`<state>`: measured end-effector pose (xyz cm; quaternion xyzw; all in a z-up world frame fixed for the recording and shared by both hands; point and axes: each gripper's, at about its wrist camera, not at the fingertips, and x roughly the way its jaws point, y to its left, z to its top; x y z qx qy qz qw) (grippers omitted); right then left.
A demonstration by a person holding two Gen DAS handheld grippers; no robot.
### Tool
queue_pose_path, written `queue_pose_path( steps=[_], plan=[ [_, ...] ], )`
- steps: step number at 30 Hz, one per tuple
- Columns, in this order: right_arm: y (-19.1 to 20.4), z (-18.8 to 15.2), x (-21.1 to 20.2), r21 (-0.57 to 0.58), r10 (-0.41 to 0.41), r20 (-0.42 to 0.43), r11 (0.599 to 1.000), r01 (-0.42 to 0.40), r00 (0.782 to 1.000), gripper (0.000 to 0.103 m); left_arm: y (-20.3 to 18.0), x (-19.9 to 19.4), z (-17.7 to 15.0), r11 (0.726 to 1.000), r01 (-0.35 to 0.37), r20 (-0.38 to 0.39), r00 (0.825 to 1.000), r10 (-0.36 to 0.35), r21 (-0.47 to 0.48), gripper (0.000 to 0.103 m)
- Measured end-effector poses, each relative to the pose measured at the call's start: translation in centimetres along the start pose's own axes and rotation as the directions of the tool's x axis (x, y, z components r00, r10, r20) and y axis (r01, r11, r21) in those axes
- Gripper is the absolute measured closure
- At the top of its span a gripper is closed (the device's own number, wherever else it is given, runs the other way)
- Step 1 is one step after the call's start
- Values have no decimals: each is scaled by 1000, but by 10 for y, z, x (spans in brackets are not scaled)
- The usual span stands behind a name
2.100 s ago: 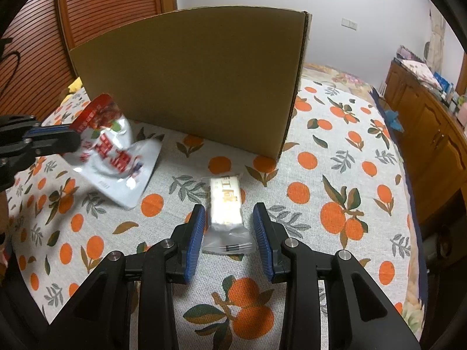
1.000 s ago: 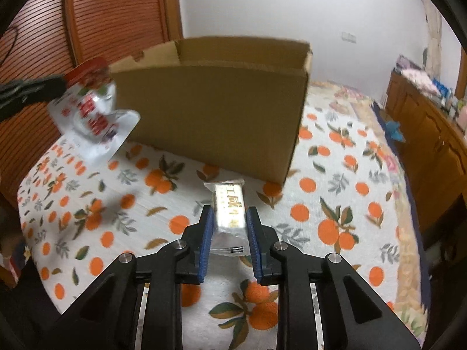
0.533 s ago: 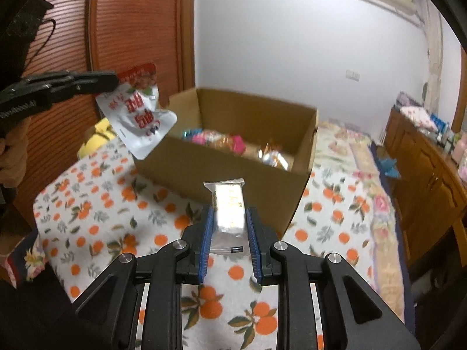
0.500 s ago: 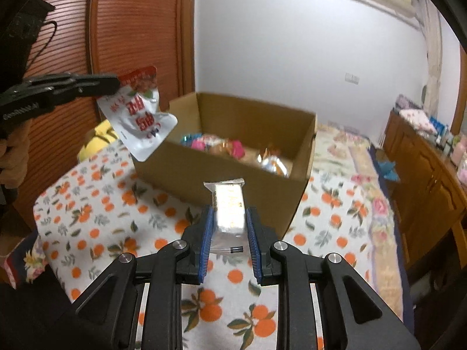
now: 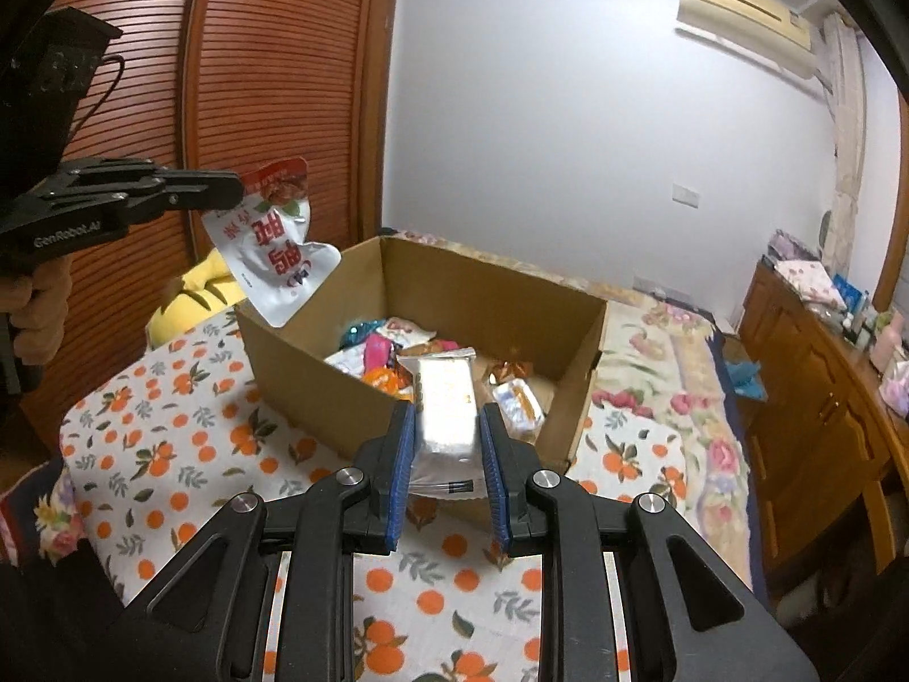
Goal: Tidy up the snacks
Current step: 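Lift both held snacks and carry them over the cardboard box, then lower both snacks into the box and open both tools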
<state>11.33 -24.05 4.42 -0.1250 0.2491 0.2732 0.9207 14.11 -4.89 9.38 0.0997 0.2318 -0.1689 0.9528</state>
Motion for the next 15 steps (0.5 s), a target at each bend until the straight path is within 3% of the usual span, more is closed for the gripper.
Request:
queue_pose_path(
  steps=[15],
  plan=[
    [-14,26,69,-28,35,-59,999,-37,998,81,34,90,-21,998,-23,-134,991,16,-51,103]
  ],
)
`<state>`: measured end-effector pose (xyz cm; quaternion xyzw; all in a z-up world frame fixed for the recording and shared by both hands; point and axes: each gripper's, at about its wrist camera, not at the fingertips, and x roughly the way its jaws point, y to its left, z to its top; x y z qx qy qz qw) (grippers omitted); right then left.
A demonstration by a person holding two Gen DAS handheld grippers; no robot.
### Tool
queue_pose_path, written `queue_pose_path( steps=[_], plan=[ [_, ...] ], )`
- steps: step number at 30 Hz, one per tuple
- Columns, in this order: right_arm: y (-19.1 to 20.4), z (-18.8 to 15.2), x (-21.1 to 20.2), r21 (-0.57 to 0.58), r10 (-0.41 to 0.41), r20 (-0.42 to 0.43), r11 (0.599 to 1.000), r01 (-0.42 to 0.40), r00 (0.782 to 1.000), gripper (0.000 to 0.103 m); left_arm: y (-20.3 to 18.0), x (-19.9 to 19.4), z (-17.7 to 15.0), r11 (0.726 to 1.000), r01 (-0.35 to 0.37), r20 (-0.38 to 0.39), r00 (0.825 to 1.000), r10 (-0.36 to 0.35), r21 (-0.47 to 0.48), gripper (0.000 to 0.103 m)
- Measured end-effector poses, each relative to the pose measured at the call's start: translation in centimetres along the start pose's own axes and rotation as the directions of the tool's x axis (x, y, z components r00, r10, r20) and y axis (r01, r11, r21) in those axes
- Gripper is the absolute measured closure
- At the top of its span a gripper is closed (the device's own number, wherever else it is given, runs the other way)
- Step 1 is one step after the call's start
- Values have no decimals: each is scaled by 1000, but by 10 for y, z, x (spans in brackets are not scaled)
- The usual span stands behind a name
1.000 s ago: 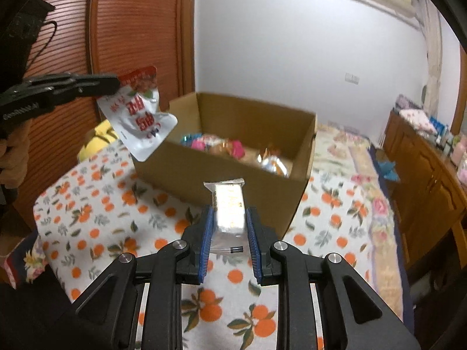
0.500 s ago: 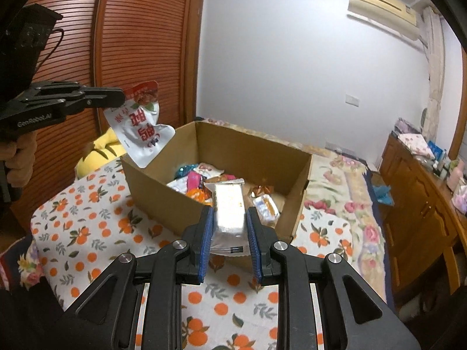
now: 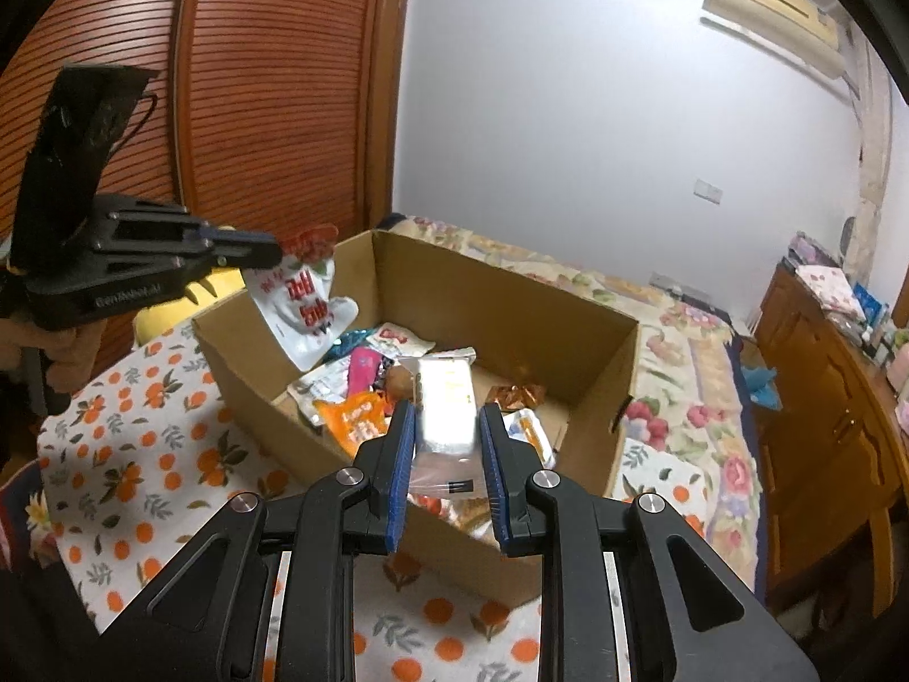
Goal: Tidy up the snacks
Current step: 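Lower both snacks into the box and open both tools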
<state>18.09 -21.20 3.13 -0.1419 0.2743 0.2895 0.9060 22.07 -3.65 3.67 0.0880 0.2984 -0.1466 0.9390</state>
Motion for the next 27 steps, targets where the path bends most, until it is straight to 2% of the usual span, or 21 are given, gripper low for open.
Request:
queue_pose_path(
  steps=[8,17,19,27],
  plan=[
    [-3,9,45,6,33,-58,999,-32,998,81,5,30,-4,1000,13,-49,999,-13,-1,103],
    [3,17,76,21,70,-112,997,-68,991,82,17,45,-5,1000,8,-60,998,-8,-9,103],
    [7,18,82,18,74,-122,997,-72,990,87,19,47,-6,1000,7,-63,998,-8,-14,103],
    [14,18,96,13,78,-152,997,-77,985,90,26,48,-10,999,2,-63,998,-4,-36,99]
  ],
)
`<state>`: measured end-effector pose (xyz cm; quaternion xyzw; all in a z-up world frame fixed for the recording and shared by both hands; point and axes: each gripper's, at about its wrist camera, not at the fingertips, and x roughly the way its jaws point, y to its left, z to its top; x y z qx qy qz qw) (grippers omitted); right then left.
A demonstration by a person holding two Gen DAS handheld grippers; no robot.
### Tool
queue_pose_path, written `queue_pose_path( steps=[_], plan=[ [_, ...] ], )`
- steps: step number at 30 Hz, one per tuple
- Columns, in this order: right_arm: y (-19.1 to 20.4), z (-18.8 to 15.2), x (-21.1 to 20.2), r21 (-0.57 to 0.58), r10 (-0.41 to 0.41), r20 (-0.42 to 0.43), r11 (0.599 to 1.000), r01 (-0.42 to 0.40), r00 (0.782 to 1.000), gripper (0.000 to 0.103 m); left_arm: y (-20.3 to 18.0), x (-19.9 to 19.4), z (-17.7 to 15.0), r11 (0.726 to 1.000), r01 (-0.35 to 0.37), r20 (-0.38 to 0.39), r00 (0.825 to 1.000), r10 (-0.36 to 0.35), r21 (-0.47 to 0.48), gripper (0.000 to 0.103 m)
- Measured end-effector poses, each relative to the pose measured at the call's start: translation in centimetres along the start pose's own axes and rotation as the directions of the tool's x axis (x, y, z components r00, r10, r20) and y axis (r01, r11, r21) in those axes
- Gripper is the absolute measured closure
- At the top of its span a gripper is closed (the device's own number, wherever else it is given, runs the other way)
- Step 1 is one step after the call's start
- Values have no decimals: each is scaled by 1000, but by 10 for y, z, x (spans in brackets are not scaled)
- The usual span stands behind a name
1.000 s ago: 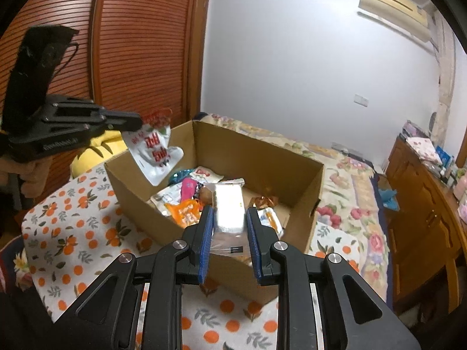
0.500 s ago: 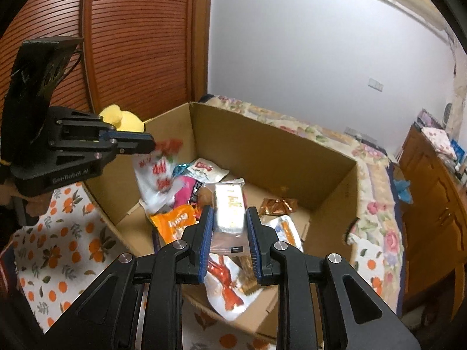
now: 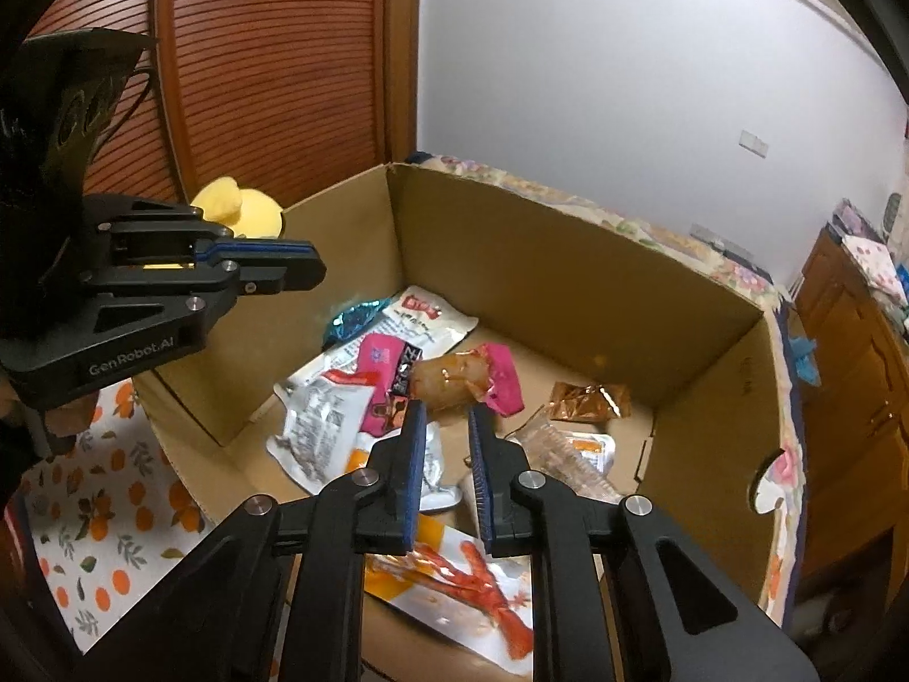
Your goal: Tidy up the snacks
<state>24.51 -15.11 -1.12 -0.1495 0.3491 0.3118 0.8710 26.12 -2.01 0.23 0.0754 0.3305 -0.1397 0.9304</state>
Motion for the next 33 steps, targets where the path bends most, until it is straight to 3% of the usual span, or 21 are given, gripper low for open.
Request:
queue_pose_path(
  steps=[10,16,18,22,25,31,33],
  plan=[
    [-4,-4,-9,57,-7,43,998,4,999,89,-4,-9,-3,1000,-1,9,1000,1,-9,98],
    [-6,-10,-25,102,-33,90,994,24,995,85,-7,-19,-5,1000,-14,16,1000,15,-27,72],
    [-7,-10,-31,118,-52,105,992,40,993,76,-7,-22,-5,999,-28,20,999,29,-29,60],
    [-7,-11,-39,136,-71,131,989,53,989,62,-9,-26,-8,998,-58,23,998,58,-25,51],
    [-6,-11,-43,146,-108,146,986,87,983,51,-11,-30,-11,997,-73,37,997,74,-24,30],
    [-6,-12,-44,168,-125,154,981,98,980,28,-11,-33,-11,997,-64,32,997,65,-45,24],
    [-6,-13,-44,169,-134,152,980,108,979,24,-10,-34,-11,997,-62,34,997,63,-56,13]
  ],
)
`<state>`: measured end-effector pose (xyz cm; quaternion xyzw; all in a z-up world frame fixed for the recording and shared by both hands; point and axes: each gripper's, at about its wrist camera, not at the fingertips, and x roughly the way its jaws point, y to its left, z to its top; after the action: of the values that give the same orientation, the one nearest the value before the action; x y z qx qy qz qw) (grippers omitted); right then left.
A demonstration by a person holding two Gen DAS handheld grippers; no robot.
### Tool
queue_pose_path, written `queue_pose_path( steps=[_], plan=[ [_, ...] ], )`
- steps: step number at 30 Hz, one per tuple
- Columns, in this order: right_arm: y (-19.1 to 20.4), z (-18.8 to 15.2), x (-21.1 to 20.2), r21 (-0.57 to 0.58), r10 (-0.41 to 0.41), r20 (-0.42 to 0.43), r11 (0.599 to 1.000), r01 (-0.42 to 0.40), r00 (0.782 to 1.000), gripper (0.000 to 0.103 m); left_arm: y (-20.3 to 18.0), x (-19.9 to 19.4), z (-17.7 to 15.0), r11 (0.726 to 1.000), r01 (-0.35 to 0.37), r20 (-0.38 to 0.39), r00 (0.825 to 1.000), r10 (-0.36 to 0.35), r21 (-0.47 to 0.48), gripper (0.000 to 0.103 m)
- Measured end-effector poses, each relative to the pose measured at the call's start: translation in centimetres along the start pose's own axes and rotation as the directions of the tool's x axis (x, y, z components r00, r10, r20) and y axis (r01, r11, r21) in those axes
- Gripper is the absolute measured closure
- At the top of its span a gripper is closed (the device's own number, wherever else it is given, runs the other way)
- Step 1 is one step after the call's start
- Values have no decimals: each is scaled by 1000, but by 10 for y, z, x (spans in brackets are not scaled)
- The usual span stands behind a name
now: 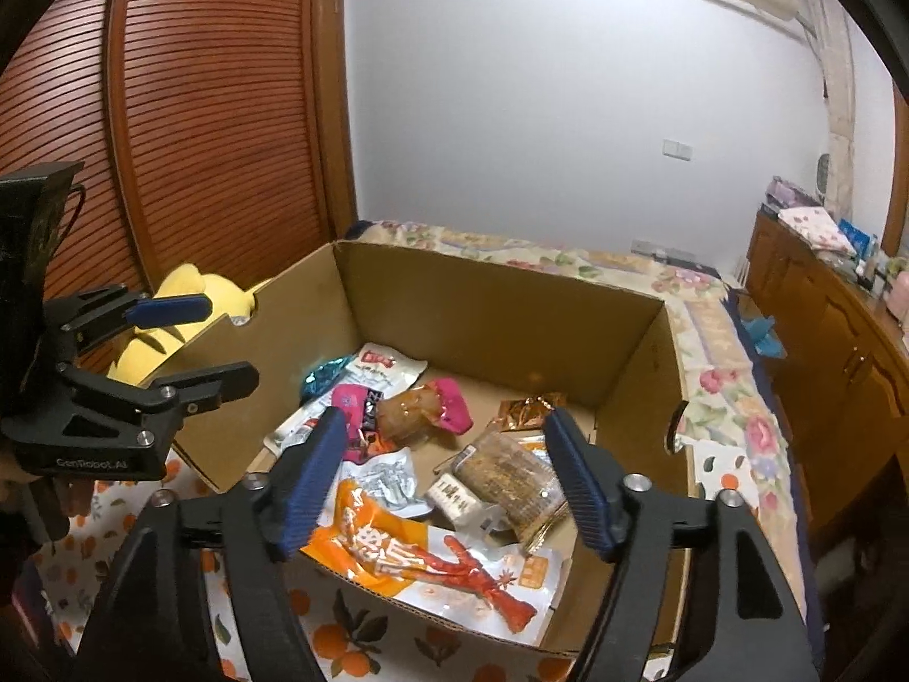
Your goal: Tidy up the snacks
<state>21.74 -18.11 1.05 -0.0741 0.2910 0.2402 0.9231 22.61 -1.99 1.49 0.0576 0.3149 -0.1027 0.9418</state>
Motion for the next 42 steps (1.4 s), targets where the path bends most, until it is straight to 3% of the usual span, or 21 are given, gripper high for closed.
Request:
queue_pose_path(
  steps=[5,22,30,32,42],
  plan=[
    [-2,-3,-4,16,-45,18,999,45,999,16,-1,-3,-1,1000,-23,9,1000,23,-10,3],
    [-4,-3,-32,57,-88,78,995,84,993,11,-7,-45,-5,994,-80,129,988,89,-73,3],
    [5,-5,-67,83,-114,137,991,103,984,11,-16,-77,-13,988,-130,156,978,141,-78,3],
    [8,-7,-78,85,-121,153,990,109,981,11,-18,-86,-17,991,-107,164,979,120,-85,3],
    [24,-18,-130,101,-160,205,985,142,966,11,-31,-123,-40,987,-129,159,977,143,-95,3]
  ],
)
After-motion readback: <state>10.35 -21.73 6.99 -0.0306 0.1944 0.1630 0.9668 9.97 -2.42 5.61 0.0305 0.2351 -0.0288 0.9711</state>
